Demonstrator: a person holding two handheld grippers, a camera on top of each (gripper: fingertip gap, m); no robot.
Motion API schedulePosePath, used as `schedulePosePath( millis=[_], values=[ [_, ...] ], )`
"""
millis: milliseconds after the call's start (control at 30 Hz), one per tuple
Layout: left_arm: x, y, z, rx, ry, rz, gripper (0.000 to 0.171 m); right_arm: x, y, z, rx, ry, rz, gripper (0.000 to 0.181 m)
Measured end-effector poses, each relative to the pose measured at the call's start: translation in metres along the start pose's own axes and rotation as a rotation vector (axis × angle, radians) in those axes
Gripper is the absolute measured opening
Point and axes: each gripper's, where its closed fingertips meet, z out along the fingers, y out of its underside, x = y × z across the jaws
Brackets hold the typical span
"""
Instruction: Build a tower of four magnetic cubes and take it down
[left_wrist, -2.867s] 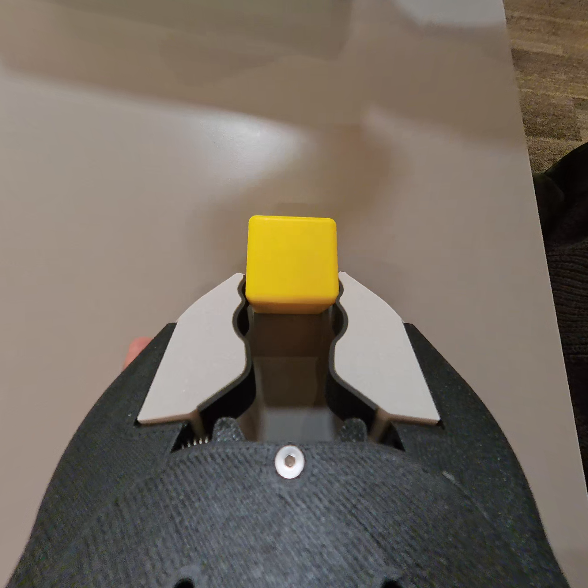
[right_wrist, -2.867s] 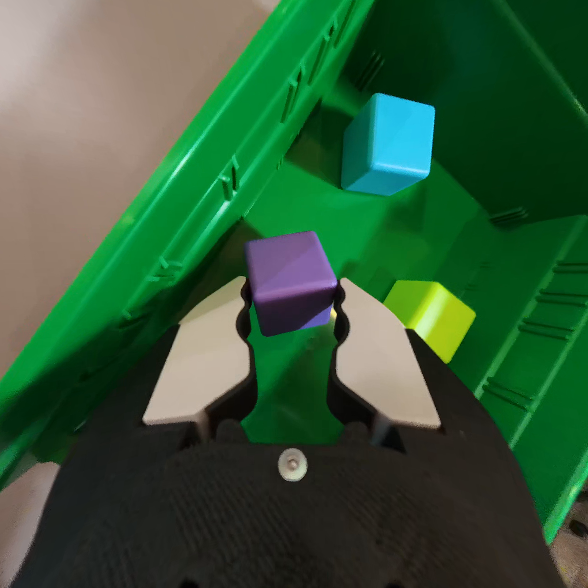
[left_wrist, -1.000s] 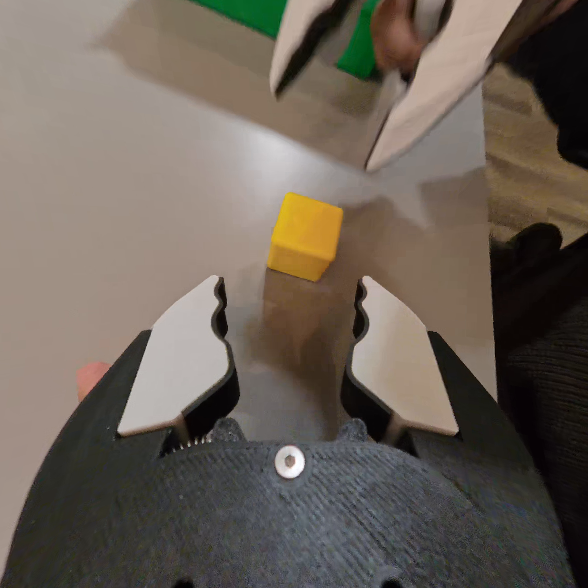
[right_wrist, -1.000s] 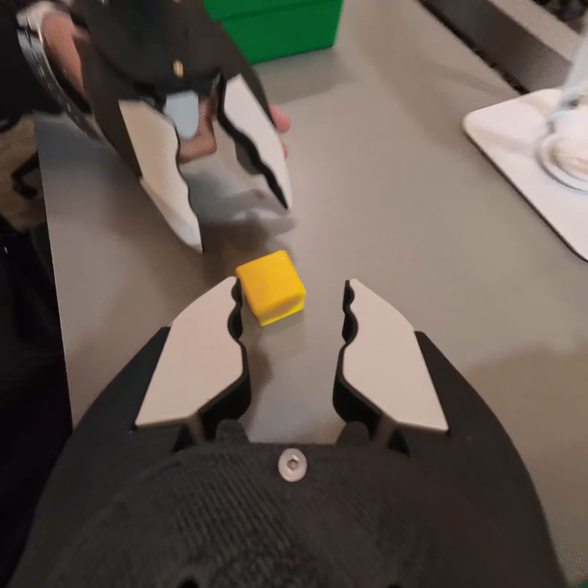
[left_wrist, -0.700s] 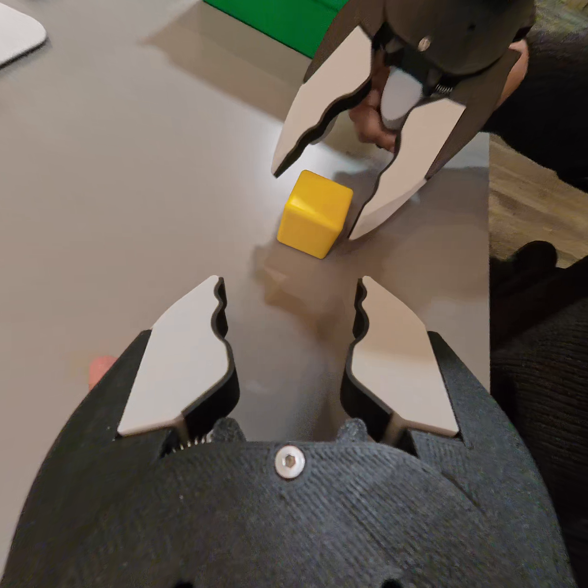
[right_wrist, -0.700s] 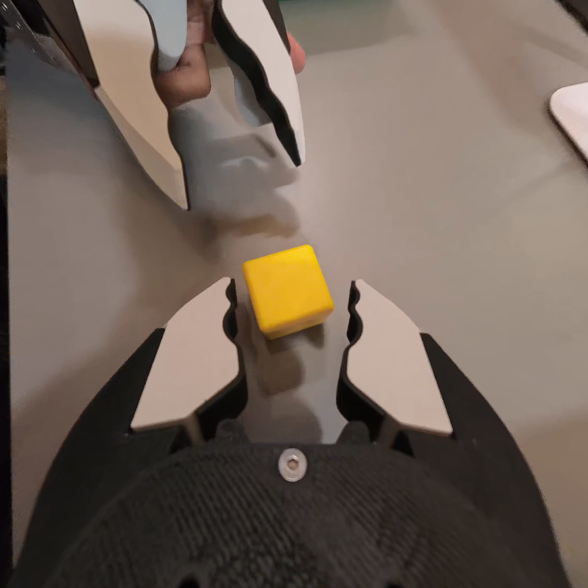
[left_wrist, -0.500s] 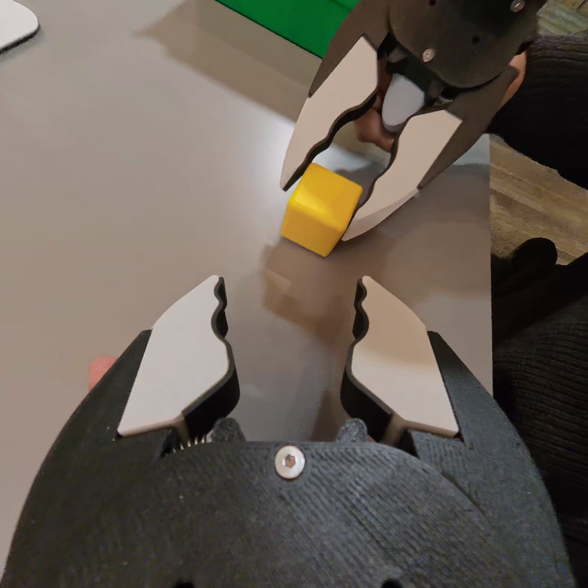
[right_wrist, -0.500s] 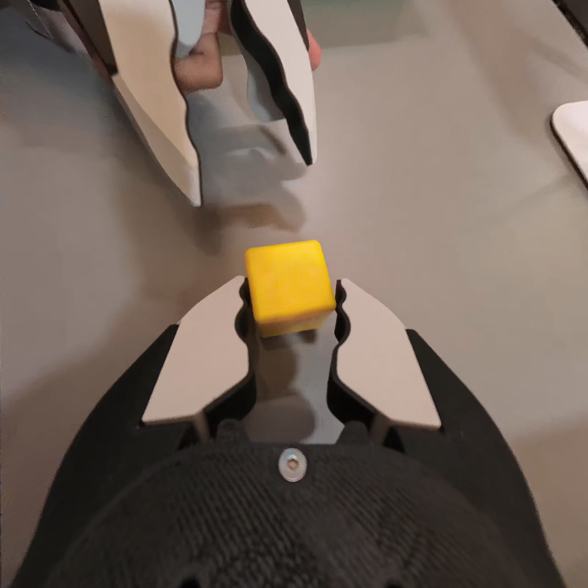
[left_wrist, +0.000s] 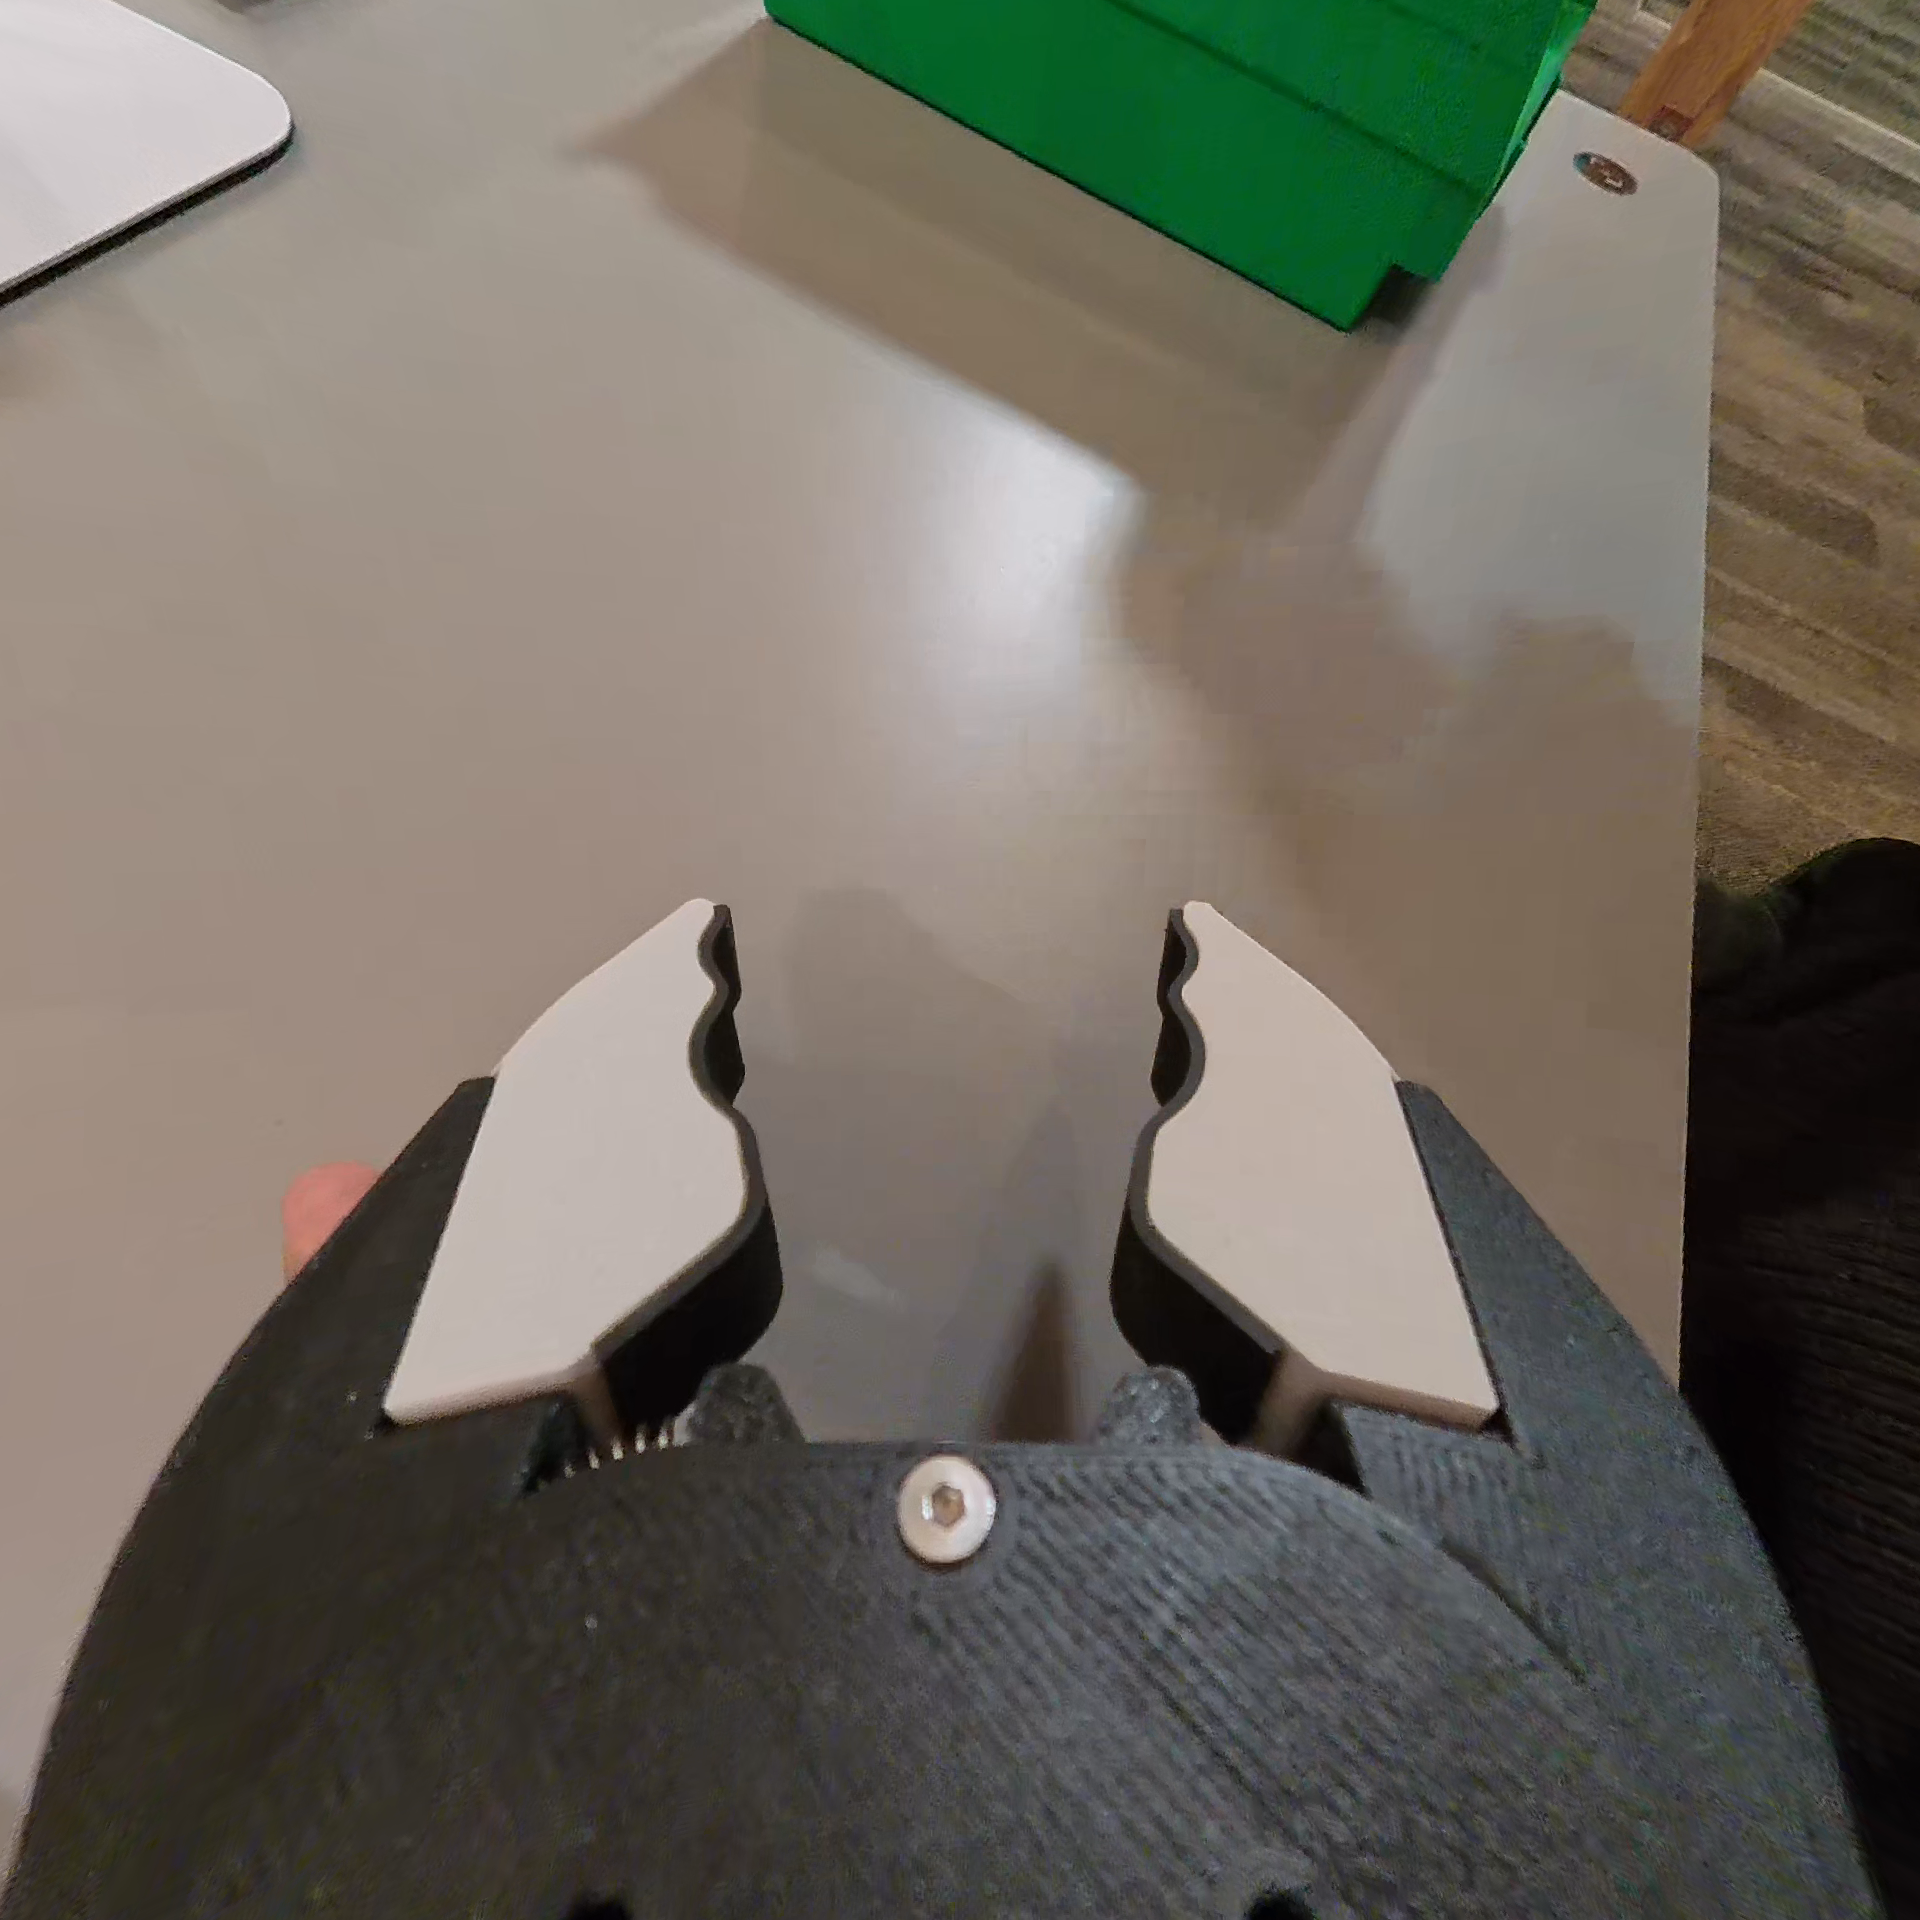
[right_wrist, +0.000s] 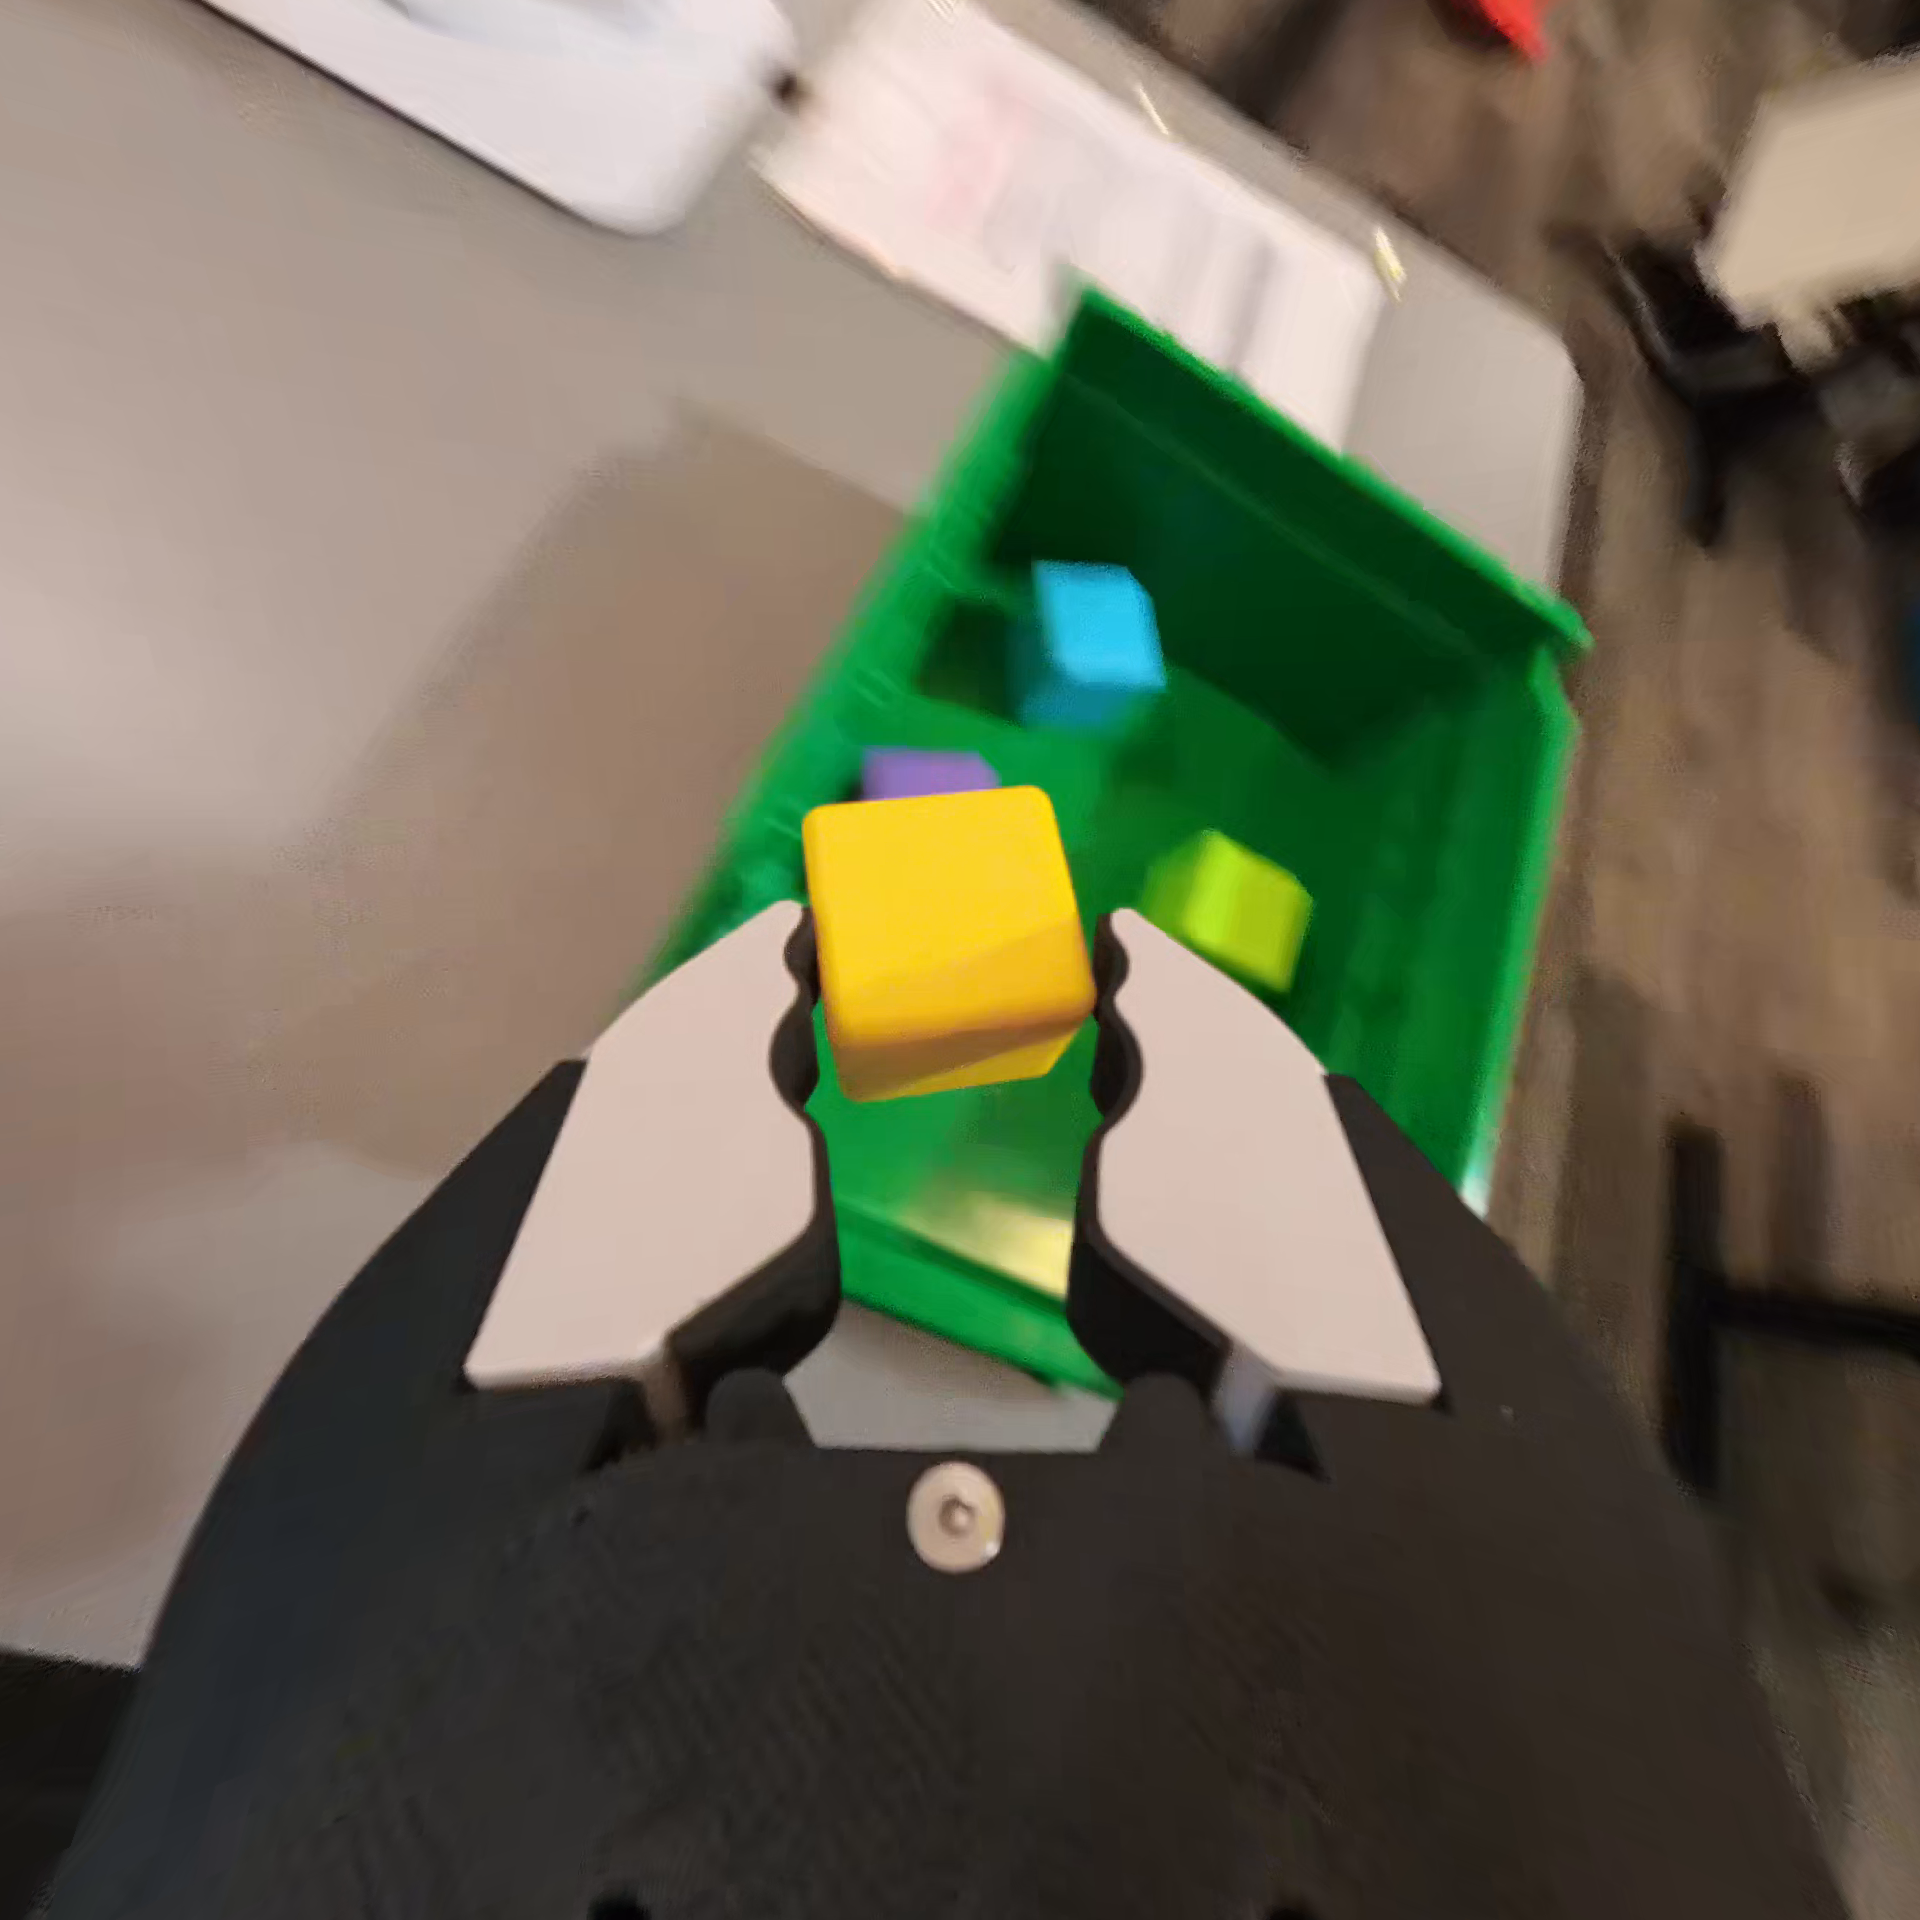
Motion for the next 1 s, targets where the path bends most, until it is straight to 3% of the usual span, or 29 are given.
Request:
schedulePosePath(
  millis=[100,267,767,1000],
  values=[
    [0.000,-0.002,0.001,0.007,-0.003,-0.004,0.077,0.047,0.058,0.024,-0.158,0.074,0.149,0.051],
    [-0.001,-0.002,0.001,0.006,-0.031,0.008,0.077,0.057,0.109,0.055,-0.287,0.062,0.241,0.052],
    [-0.003,0.000,0.004,-0.006,-0.047,0.018,0.079,0.064,0.117,0.058,-0.307,0.055,0.305,0.051],
    [-0.003,0.000,0.004,-0.007,-0.049,0.022,0.079,0.066,0.111,0.046,-0.289,0.065,0.274,0.060]
  ],
)
